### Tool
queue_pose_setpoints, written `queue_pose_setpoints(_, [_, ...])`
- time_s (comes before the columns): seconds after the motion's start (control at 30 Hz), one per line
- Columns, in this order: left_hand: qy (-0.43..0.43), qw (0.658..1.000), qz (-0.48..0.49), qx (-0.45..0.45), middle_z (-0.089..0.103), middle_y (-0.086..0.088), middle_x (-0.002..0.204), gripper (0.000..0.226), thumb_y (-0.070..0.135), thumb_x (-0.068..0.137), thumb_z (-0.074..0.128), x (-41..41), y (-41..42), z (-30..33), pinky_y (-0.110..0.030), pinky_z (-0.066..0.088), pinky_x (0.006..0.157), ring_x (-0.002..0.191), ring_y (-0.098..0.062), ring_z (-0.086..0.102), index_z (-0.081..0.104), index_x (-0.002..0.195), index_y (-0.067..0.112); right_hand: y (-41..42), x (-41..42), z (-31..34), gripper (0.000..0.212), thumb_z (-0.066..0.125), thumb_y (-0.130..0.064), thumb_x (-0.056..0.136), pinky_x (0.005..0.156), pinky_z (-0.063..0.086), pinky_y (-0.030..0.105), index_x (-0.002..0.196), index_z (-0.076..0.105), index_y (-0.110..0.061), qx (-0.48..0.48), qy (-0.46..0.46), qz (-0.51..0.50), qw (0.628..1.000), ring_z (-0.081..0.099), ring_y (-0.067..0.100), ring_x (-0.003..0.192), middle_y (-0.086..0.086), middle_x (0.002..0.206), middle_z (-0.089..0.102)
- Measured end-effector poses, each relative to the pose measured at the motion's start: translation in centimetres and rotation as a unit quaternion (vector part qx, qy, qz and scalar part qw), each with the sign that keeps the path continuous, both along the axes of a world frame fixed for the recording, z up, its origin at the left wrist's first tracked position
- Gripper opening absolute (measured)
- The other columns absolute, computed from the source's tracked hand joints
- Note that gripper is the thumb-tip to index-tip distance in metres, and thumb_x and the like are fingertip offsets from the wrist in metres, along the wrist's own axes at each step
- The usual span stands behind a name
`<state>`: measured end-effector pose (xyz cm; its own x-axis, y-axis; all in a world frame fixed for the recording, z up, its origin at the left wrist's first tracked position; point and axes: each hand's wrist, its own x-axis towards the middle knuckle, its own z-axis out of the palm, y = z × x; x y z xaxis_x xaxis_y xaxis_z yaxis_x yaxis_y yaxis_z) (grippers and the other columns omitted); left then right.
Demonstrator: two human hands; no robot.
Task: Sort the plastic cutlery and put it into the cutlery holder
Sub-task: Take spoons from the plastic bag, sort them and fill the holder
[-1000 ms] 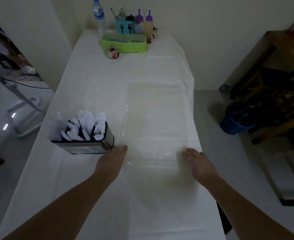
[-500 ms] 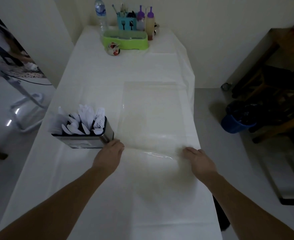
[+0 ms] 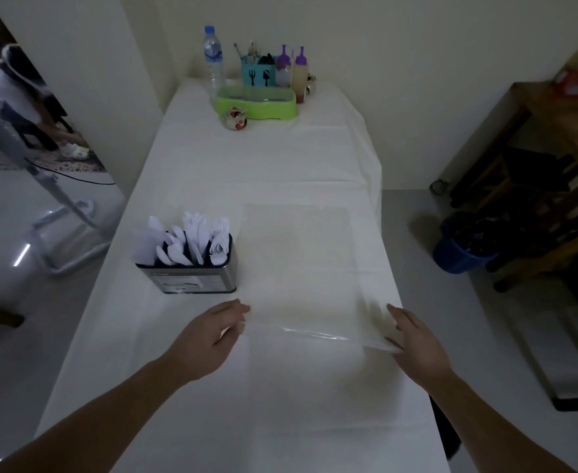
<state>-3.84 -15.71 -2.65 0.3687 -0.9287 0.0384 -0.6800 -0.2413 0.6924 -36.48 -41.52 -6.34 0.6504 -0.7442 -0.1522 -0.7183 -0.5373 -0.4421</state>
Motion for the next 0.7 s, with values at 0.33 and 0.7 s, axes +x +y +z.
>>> queue_pose_setpoints(0.33, [0.041,0.998,0.041,-0.009,0.072,0.022,0.085,0.019,0.029,0.095,0.059,0.9,2.4,3.2,-0.025,0.052,0.074,0.083,0.001,0.066,0.052,0.107,0.042,6.1,2.5,-0.1,0.025,0.074,-0.019,0.085,0.096,0.045,0.030,0.108,0.074,-0.008,-0.005,-0.160,-0.036,0.986,0.062,0.025,0.111,0.001,0.113,0.067])
queue_pose_setpoints(0.7, [0.206,0.977,0.047,0.015,0.053,0.026,0.129,0.064,0.064,0.071,0.072,1.6,1.3,2.2,-0.025,0.037,0.104,0.124,-0.002,0.047,0.049,0.128,0.046,8.5,1.8,1.3,0.026,0.059,-0.011,0.096,0.088,0.049,0.035,0.074,0.072,-0.014,0.169,-0.238,-0.201,0.935,0.068,0.009,0.087,-0.004,0.081,0.074])
